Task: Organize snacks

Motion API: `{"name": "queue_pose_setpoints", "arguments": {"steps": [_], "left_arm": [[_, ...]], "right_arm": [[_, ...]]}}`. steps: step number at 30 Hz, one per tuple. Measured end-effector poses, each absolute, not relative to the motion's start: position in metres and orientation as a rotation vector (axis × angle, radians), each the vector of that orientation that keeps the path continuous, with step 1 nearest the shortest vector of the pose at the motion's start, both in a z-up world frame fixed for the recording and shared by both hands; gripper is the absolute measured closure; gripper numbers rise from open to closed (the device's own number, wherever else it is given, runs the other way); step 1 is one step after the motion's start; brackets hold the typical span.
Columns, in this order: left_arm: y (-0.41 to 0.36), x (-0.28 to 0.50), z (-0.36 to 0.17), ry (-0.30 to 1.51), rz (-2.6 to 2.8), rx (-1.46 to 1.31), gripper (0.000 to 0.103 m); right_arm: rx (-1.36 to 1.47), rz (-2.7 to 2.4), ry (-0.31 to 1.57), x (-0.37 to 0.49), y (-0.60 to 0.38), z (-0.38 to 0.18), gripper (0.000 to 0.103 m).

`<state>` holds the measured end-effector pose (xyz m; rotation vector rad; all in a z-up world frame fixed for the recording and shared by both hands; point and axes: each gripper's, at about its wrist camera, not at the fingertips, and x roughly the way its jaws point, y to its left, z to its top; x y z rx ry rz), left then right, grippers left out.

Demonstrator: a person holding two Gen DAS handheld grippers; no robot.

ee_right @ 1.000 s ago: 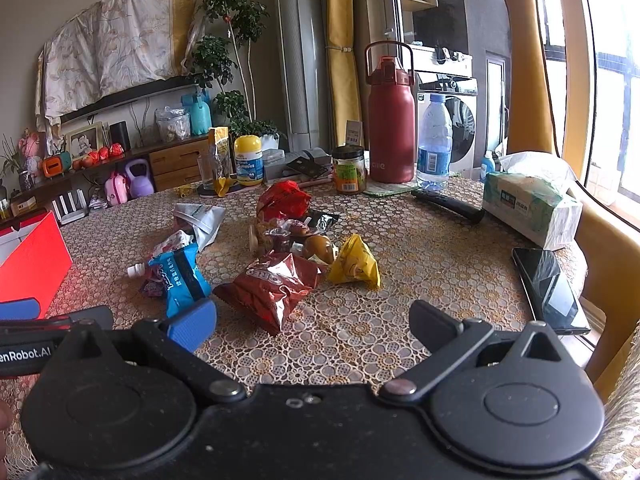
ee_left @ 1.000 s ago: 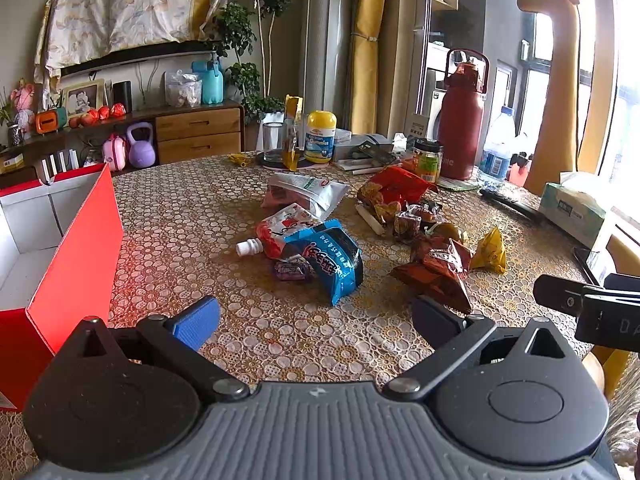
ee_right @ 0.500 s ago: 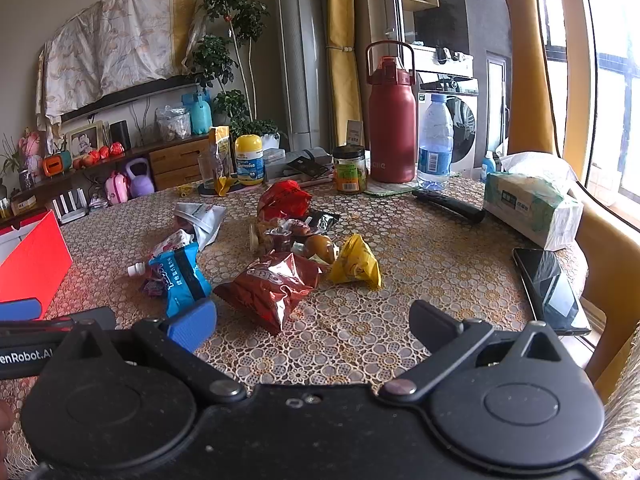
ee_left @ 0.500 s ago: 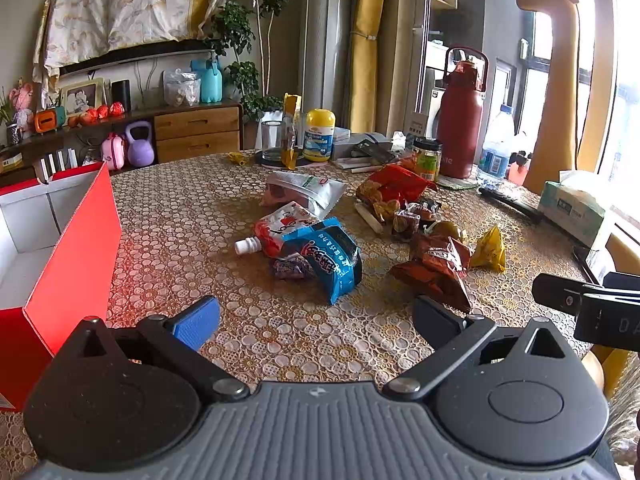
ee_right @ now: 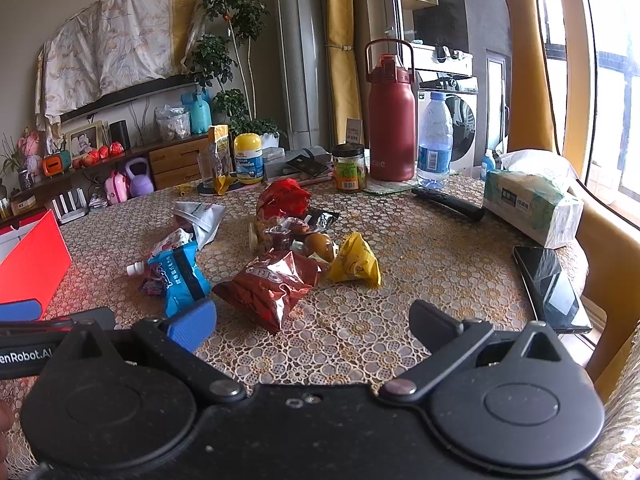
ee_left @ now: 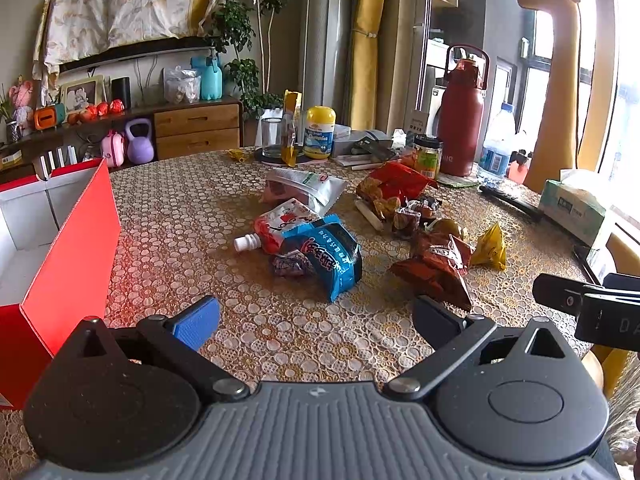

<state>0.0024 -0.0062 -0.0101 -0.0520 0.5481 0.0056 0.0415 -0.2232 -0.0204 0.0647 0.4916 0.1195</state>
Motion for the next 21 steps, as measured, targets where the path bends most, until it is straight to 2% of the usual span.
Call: {"name": "queue_pose_setpoints", "arguments": {"steps": [21], "left_arm": [[0.0014,0.0097,-0.0177,0.595,-0.016,-0.096,0.000]], "right_arm": [[0.075,0.123,0.512,0.0467,-0.2240,-0.0272,0.000]]}}
